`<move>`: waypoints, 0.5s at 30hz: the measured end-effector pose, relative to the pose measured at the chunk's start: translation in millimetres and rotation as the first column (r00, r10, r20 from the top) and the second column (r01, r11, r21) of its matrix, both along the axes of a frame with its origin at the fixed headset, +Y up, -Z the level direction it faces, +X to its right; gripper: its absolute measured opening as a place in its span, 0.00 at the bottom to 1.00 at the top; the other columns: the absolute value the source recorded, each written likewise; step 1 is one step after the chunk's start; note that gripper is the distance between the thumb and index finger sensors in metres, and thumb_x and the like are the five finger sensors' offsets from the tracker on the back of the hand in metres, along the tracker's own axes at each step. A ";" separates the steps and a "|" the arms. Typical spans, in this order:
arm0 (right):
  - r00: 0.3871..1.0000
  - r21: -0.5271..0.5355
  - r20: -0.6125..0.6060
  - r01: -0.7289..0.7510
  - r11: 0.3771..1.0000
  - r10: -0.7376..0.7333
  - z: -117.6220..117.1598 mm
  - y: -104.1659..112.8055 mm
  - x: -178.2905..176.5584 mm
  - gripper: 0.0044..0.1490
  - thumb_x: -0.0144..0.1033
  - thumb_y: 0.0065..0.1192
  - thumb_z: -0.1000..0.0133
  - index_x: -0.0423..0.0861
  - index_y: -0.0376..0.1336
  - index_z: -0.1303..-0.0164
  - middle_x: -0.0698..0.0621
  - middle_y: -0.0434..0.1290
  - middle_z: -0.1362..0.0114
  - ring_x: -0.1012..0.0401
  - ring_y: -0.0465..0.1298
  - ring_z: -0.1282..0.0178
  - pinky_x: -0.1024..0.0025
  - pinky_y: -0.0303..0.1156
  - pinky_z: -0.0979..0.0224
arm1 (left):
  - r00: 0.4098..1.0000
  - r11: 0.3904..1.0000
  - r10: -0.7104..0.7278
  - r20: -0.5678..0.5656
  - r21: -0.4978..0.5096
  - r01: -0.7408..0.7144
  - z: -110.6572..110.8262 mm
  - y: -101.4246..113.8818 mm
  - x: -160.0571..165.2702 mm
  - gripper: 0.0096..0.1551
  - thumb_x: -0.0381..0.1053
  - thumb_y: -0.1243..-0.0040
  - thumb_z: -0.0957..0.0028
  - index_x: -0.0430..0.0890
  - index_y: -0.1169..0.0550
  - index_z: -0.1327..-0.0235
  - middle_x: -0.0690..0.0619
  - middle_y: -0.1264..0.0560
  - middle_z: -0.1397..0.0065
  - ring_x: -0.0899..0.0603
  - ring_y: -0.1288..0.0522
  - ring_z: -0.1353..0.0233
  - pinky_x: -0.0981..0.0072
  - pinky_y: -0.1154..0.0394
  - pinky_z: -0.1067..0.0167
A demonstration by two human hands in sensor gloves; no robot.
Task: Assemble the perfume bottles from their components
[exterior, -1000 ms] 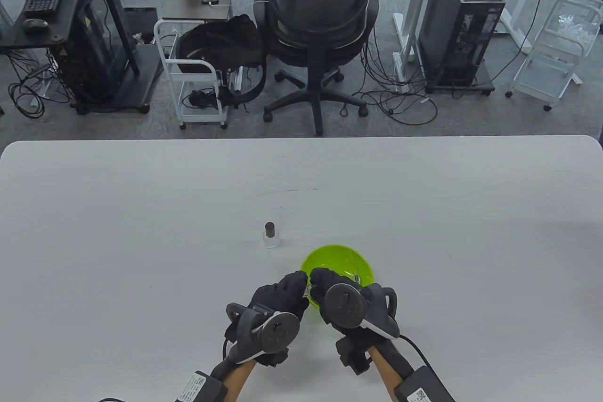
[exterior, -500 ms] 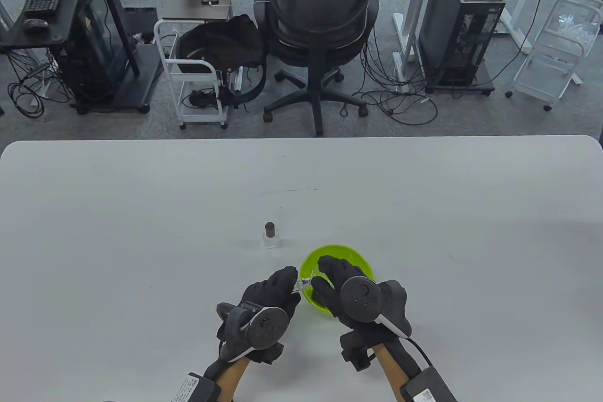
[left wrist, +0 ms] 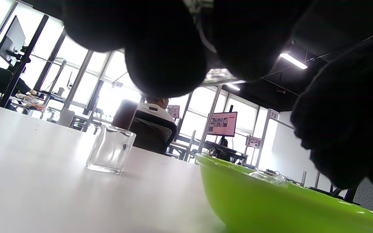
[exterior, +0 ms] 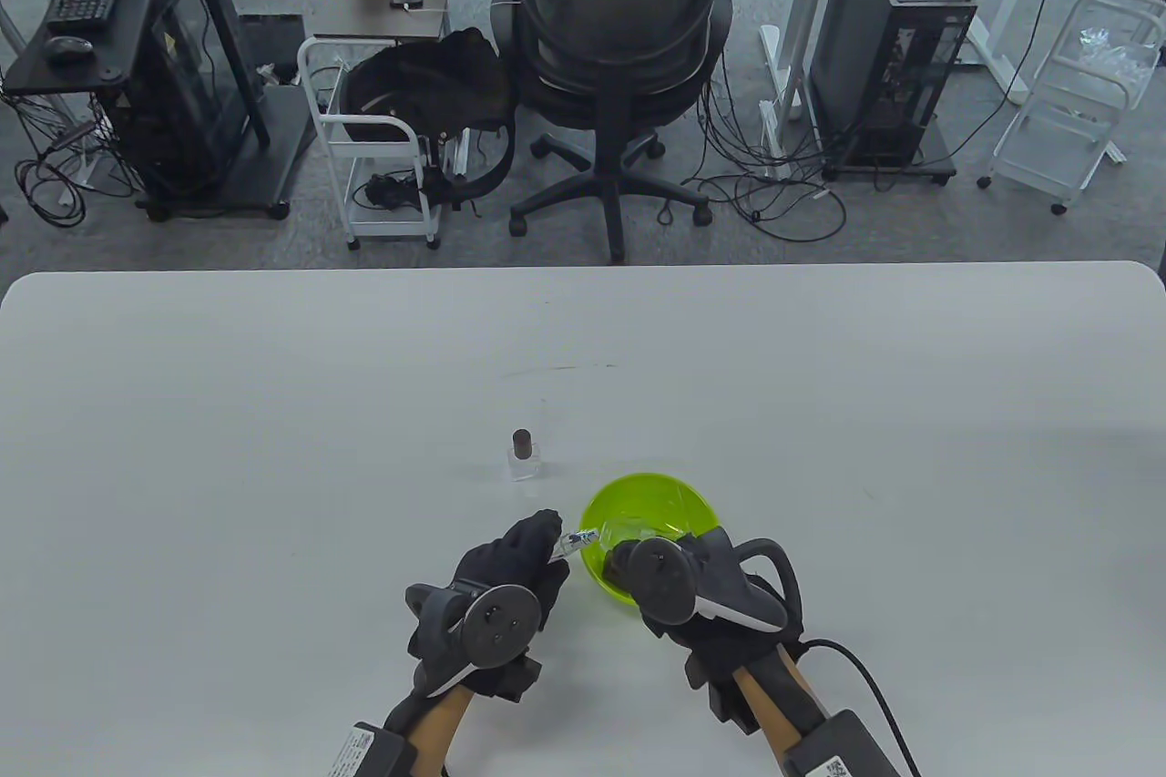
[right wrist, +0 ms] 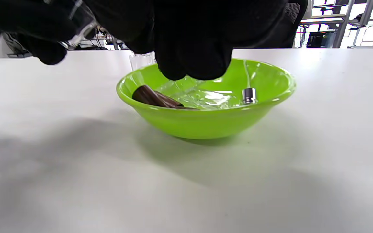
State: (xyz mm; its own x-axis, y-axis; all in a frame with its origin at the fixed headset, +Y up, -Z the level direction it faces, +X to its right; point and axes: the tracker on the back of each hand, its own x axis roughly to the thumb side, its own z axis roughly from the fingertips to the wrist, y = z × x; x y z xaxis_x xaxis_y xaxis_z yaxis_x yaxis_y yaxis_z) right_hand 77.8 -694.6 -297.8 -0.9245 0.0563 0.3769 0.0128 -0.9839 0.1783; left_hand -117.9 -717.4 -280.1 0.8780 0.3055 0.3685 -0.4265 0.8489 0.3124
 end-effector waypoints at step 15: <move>0.980 -0.037 0.060 -0.185 0.982 0.187 -16.1 -28.4 -9.1 0.28 0.38 0.54 0.36 0.55 0.61 0.23 0.49 0.74 0.25 0.55 0.76 0.34 0.49 0.70 0.26 | 1.000 1.000 0.022 -0.022 -0.017 -0.023 -0.7 0.7 -8.6 0.31 0.56 0.33 0.51 0.48 0.25 0.35 0.49 0.19 0.37 0.52 0.14 0.57 0.68 0.18 0.50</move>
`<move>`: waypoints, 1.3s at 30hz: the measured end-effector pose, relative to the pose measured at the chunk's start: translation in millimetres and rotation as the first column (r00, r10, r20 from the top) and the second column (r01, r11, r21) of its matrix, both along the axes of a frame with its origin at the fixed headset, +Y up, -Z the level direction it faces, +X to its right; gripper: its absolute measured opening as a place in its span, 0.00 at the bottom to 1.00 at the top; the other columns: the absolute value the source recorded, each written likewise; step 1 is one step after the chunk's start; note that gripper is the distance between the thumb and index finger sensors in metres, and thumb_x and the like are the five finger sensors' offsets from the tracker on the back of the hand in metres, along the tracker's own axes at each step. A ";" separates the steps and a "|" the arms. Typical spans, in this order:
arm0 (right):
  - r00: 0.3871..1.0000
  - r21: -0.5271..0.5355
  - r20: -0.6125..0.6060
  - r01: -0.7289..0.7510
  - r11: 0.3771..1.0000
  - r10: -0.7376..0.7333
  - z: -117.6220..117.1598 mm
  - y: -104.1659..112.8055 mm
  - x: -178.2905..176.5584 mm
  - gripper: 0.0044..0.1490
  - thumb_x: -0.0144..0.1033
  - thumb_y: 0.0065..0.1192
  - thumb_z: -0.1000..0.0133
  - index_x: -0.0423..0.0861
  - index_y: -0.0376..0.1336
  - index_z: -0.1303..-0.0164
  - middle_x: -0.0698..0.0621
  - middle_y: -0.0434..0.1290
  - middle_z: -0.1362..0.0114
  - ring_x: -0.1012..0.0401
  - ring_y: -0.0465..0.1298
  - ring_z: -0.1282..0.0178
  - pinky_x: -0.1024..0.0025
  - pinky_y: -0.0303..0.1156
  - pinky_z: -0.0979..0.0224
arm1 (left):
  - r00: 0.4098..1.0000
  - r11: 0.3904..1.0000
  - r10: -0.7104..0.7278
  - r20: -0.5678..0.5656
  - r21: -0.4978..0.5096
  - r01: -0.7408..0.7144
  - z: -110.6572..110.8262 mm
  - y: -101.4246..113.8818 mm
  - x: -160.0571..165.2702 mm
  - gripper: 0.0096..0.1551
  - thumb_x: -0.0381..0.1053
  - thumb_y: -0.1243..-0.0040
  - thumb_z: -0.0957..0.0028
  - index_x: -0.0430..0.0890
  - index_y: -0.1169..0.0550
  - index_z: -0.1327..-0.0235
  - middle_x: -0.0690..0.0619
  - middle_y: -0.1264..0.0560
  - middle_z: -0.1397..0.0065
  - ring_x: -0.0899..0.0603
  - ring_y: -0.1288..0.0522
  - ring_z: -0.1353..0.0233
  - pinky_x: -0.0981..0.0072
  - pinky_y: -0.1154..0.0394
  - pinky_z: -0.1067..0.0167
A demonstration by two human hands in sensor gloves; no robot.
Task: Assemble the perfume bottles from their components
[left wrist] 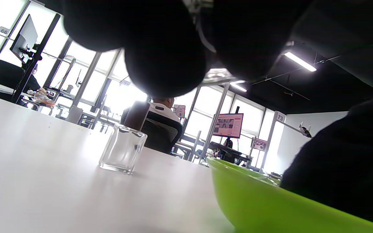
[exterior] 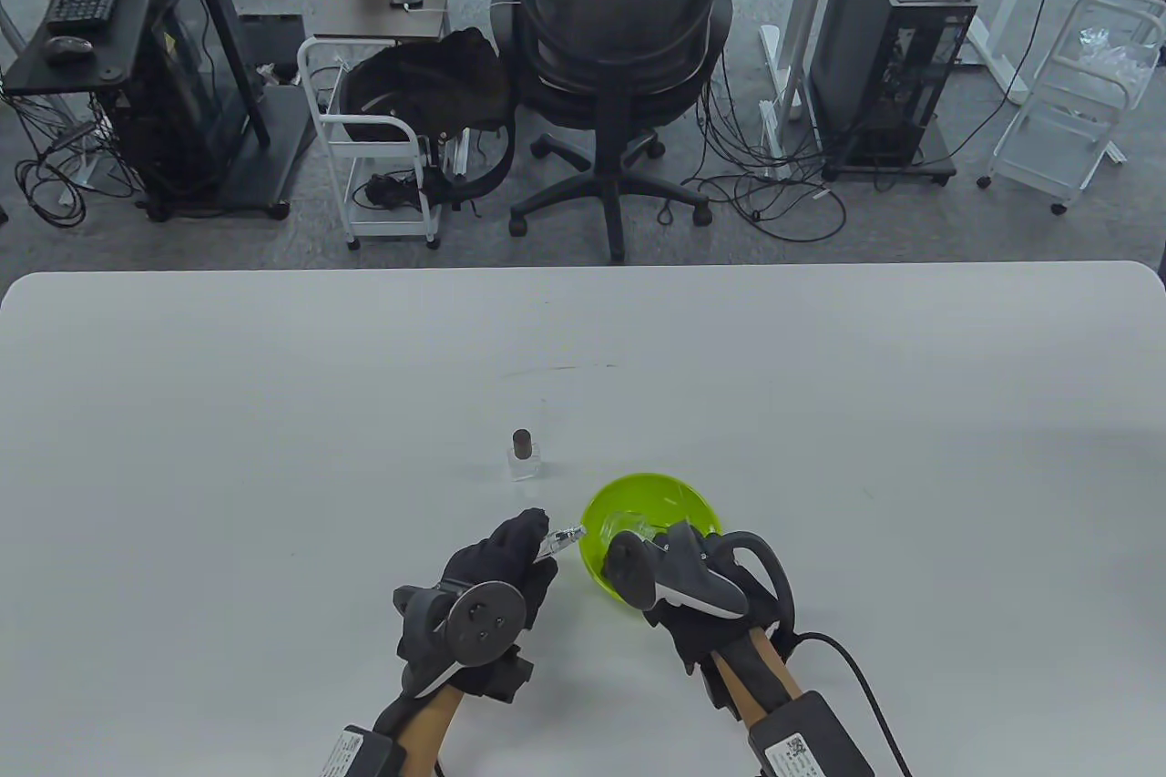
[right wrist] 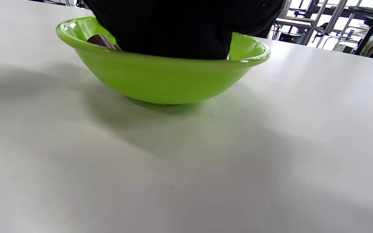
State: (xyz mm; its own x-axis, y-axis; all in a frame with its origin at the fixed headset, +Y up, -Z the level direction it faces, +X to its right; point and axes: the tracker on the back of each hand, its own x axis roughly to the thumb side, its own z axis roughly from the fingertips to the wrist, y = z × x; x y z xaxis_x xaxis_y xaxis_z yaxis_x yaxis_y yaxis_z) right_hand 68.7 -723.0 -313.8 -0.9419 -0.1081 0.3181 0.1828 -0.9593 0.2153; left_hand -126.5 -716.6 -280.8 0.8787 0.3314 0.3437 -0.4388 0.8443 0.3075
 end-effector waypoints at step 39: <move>0.997 -0.094 0.052 0.054 0.994 -0.049 -8.9 -10.1 -21.1 0.51 0.63 0.57 0.40 0.48 0.49 0.12 0.40 0.66 0.23 0.52 0.76 0.39 0.47 0.68 0.25 | 1.000 1.000 0.009 -0.013 -0.007 -0.009 -1.2 -1.6 -2.9 0.31 0.56 0.33 0.51 0.48 0.25 0.35 0.49 0.19 0.36 0.53 0.14 0.57 0.68 0.18 0.49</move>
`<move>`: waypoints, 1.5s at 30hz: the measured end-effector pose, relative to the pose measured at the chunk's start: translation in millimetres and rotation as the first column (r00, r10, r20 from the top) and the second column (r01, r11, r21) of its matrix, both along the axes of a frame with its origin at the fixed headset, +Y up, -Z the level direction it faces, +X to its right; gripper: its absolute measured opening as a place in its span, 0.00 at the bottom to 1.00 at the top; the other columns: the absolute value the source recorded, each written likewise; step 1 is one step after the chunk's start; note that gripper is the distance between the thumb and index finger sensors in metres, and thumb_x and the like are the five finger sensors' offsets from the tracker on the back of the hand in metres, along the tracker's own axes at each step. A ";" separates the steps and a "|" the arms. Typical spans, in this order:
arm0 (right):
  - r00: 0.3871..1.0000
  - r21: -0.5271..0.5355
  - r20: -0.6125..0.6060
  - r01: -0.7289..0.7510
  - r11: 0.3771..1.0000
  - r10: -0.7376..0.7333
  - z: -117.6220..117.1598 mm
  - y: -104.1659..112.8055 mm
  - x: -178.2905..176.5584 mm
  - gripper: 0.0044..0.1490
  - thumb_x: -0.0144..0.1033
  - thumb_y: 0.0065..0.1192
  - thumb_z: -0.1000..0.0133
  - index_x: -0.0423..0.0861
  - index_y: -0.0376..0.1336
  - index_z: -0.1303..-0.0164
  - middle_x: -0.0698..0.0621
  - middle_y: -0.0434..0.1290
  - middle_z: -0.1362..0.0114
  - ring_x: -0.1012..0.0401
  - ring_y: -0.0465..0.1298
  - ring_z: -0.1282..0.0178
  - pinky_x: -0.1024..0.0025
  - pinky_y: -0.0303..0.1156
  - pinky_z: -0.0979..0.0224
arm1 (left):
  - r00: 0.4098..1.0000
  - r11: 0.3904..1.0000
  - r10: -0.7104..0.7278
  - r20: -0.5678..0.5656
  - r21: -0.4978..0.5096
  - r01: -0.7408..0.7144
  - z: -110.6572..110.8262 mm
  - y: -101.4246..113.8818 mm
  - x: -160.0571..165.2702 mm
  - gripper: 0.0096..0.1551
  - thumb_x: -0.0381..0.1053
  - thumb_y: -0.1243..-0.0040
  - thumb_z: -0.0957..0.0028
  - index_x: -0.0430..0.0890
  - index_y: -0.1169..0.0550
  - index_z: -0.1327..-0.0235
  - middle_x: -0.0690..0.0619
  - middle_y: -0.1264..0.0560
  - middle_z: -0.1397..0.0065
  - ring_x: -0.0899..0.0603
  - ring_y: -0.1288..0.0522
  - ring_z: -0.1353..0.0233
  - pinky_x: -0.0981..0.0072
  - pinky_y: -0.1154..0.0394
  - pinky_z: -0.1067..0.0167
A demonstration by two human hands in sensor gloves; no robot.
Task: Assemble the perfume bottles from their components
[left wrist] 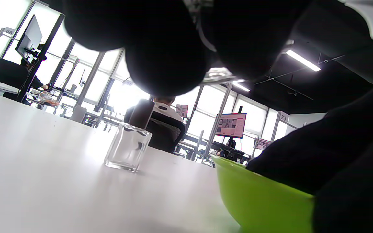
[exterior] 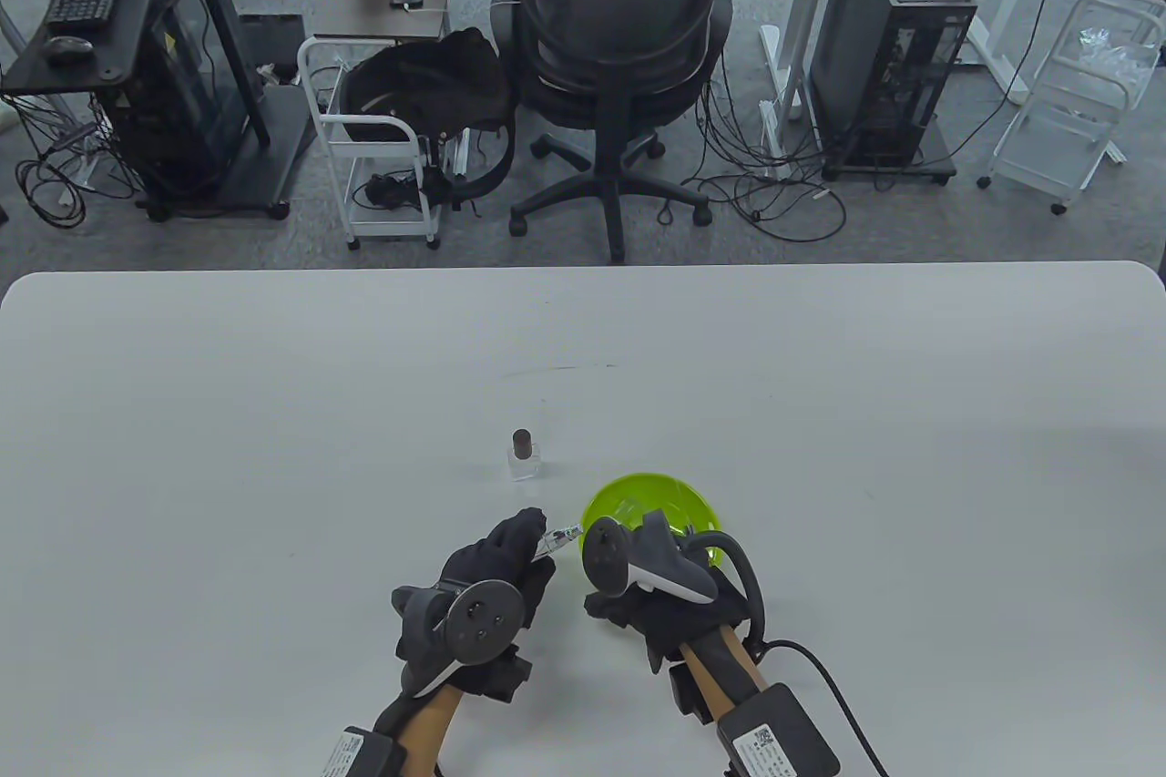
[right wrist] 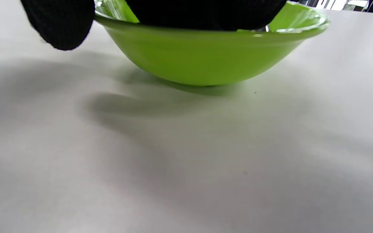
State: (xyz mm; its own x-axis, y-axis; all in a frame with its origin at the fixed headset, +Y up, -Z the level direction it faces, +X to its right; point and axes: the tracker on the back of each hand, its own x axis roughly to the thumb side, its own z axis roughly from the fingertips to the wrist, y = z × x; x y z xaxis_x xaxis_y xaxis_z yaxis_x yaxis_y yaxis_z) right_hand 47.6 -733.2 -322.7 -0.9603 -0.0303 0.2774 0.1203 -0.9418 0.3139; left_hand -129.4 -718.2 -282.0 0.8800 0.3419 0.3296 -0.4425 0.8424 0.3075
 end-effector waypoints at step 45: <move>0.970 -0.007 0.016 0.244 0.970 -0.243 -1.9 -0.7 10.9 0.33 0.49 0.61 0.41 0.57 0.59 0.25 0.38 0.69 0.27 0.53 0.80 0.39 0.55 0.76 0.31 | 1.000 0.999 -0.025 -0.004 -0.027 0.025 -4.6 -3.6 3.2 0.31 0.56 0.33 0.50 0.48 0.26 0.35 0.49 0.19 0.36 0.53 0.14 0.57 0.68 0.18 0.49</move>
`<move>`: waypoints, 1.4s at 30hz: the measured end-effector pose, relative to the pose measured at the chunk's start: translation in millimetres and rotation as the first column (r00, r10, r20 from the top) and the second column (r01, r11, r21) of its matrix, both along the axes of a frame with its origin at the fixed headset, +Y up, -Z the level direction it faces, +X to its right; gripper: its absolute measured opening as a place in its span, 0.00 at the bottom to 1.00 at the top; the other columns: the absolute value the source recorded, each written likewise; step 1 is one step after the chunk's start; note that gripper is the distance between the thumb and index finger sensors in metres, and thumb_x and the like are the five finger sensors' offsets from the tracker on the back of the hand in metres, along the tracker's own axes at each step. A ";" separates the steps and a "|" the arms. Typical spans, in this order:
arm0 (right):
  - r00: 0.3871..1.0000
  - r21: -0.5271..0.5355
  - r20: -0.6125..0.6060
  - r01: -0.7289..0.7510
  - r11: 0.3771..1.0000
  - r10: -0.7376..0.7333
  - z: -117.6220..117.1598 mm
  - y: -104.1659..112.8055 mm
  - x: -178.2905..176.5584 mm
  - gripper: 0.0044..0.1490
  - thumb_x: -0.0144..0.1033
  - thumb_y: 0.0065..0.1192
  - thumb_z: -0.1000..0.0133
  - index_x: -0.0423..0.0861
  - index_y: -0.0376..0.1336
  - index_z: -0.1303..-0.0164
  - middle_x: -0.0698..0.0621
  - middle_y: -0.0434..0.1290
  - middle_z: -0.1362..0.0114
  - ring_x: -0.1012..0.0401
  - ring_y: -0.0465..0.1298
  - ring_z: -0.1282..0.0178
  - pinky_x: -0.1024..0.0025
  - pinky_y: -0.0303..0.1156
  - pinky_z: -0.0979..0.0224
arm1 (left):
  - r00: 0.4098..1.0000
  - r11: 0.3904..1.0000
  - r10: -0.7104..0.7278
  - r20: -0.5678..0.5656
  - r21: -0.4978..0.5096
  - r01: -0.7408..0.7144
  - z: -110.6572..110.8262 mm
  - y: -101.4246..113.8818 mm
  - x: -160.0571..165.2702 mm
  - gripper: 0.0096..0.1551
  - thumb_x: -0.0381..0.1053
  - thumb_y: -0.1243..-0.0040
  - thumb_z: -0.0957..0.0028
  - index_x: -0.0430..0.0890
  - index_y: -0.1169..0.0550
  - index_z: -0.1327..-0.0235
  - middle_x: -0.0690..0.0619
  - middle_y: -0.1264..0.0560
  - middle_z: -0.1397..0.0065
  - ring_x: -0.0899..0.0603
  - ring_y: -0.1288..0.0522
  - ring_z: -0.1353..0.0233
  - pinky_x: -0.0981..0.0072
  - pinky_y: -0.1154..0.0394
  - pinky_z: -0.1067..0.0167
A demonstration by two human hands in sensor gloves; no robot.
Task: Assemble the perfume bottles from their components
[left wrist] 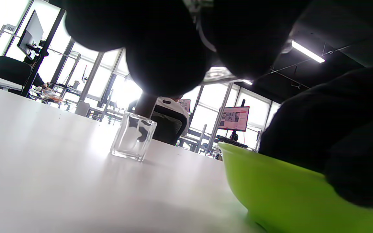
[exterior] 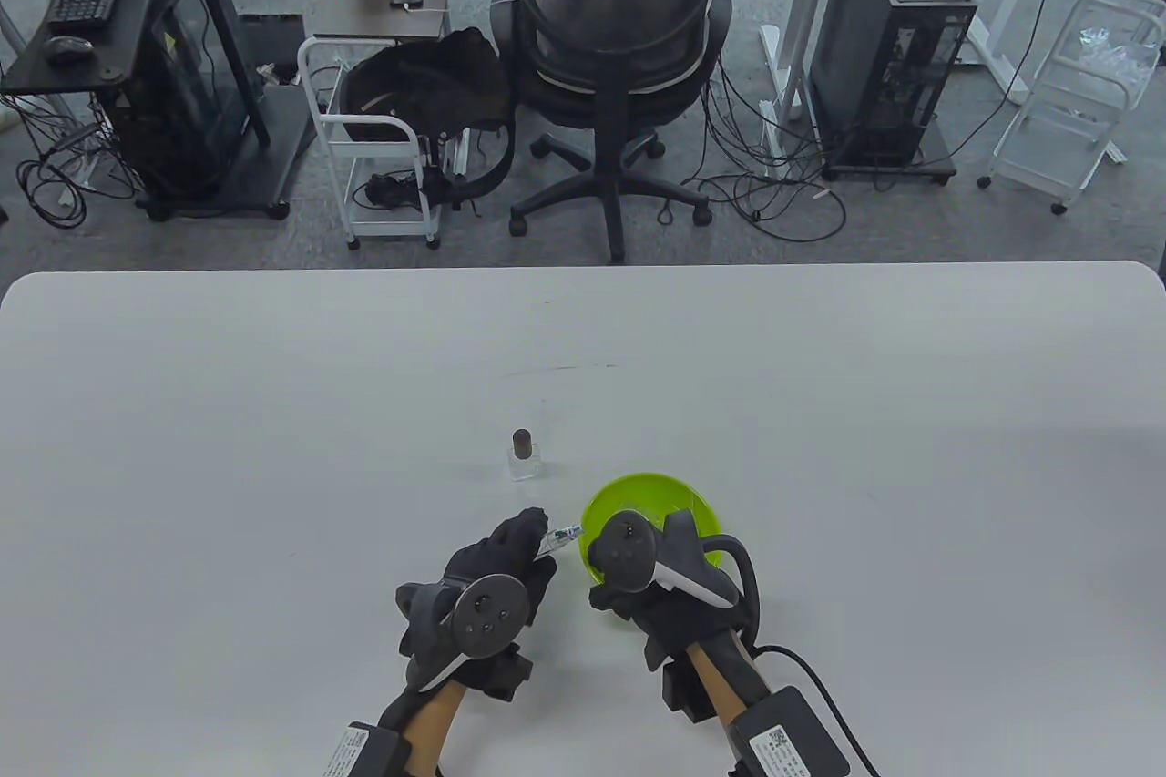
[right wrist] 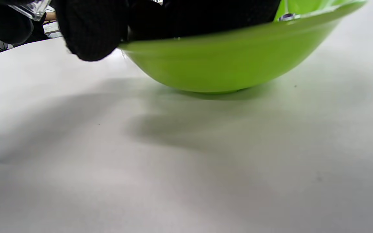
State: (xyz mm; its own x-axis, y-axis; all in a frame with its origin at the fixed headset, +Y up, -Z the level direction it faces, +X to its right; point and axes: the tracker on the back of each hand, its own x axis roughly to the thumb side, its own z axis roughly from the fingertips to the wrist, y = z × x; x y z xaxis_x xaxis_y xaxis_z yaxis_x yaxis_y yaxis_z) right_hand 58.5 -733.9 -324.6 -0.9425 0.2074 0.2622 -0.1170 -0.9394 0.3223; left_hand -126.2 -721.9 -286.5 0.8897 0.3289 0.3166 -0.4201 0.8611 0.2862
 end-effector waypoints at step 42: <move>0.880 0.096 -0.158 0.465 0.880 -0.448 22.6 30.8 33.6 0.31 0.39 0.53 0.35 0.49 0.57 0.20 0.40 0.69 0.23 0.58 0.80 0.33 0.57 0.76 0.24 | 0.988 0.992 -0.116 0.100 0.067 0.110 23.4 0.4 24.1 0.31 0.55 0.33 0.51 0.48 0.25 0.35 0.49 0.19 0.36 0.52 0.14 0.57 0.67 0.18 0.49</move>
State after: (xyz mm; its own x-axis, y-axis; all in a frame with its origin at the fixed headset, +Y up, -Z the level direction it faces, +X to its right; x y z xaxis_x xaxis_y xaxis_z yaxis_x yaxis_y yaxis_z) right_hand 92.1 -703.1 -302.0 -0.7074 0.5635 0.4266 -0.5091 -0.8249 0.2455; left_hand -102.1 -721.5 -263.1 0.8817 0.2054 0.4248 -0.3510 0.8872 0.2996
